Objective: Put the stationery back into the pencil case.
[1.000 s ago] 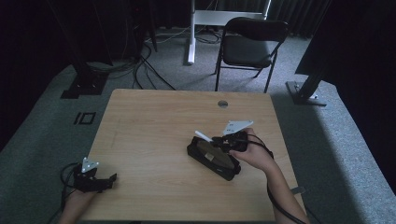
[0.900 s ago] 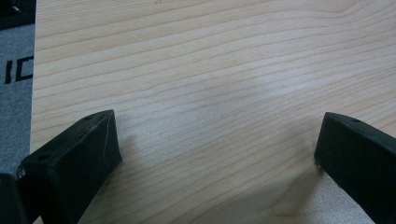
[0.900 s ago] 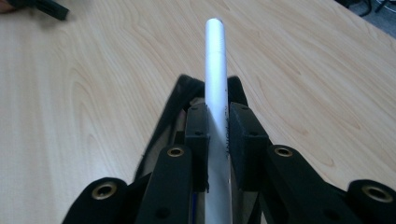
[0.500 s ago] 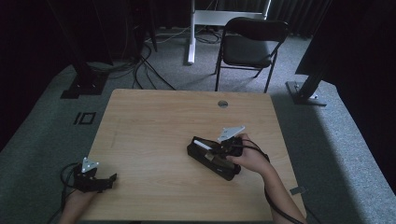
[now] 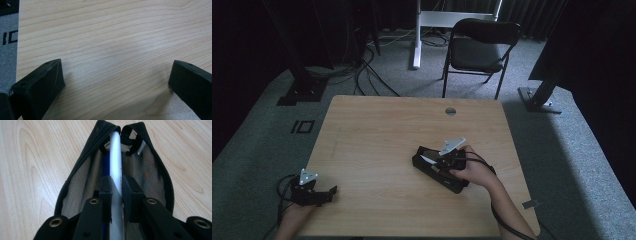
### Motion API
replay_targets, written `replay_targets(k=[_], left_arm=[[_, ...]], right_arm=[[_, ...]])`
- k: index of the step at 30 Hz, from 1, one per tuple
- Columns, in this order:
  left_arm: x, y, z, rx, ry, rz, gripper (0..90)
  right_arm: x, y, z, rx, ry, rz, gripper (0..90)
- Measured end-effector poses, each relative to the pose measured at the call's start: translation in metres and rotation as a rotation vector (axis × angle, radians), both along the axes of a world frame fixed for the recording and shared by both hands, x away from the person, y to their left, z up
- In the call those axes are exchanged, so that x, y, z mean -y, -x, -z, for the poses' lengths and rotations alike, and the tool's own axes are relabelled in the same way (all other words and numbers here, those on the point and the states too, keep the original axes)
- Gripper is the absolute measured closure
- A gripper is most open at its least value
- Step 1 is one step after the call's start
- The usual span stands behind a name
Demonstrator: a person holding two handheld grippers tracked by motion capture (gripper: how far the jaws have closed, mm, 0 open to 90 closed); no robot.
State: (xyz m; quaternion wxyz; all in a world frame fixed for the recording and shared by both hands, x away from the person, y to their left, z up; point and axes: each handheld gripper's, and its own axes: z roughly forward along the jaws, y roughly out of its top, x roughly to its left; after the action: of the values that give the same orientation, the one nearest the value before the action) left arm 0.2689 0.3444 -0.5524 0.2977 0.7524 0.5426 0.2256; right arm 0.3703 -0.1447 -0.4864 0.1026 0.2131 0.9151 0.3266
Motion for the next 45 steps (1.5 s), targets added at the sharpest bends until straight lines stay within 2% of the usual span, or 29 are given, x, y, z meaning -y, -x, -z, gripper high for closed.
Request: replay_targets(k=[10,17,26,38,41,42,43,45], left_arm=[[0.0,0.0,0.0,0.0,0.0,0.0,0.3],[0.0,0.0,0.0,0.0,0.0,0.0,0.3],[0.0,0.0,0.0,0.0,0.0,0.0,0.3],[0.0,0.0,0.0,0.0,0.0,0.0,0.3],[0.0,0.0,0.0,0.0,0.0,0.0,0.3],[0.0,0.0,0.0,0.0,0.0,0.0,0.3],[0.0,0.0,0.0,0.0,0.0,0.0,0.3],[0.0,0.0,0.0,0.0,0.0,0.0,0.3]], right_arm=[[-0.006,-0.001,0.008,-0.014,0.058,0.006,78.3],[-0.007,-0.001,0.008,-0.022,0.063,0.003,78.0],[-0.005,0.0,0.0,-0.03,0.03,0.003,75.0],[0.003,0.003,-0.02,-0.001,-0.021,-0.003,74.7],[0.006,0.004,-0.026,0.008,-0.043,-0.001,74.6],[0.008,0.006,-0.031,0.017,-0.069,0.0,74.5],[0.008,0.006,-0.031,0.017,-0.069,0.0,74.5],[0.012,0.006,-0.037,0.026,-0.106,0.012,74.4]])
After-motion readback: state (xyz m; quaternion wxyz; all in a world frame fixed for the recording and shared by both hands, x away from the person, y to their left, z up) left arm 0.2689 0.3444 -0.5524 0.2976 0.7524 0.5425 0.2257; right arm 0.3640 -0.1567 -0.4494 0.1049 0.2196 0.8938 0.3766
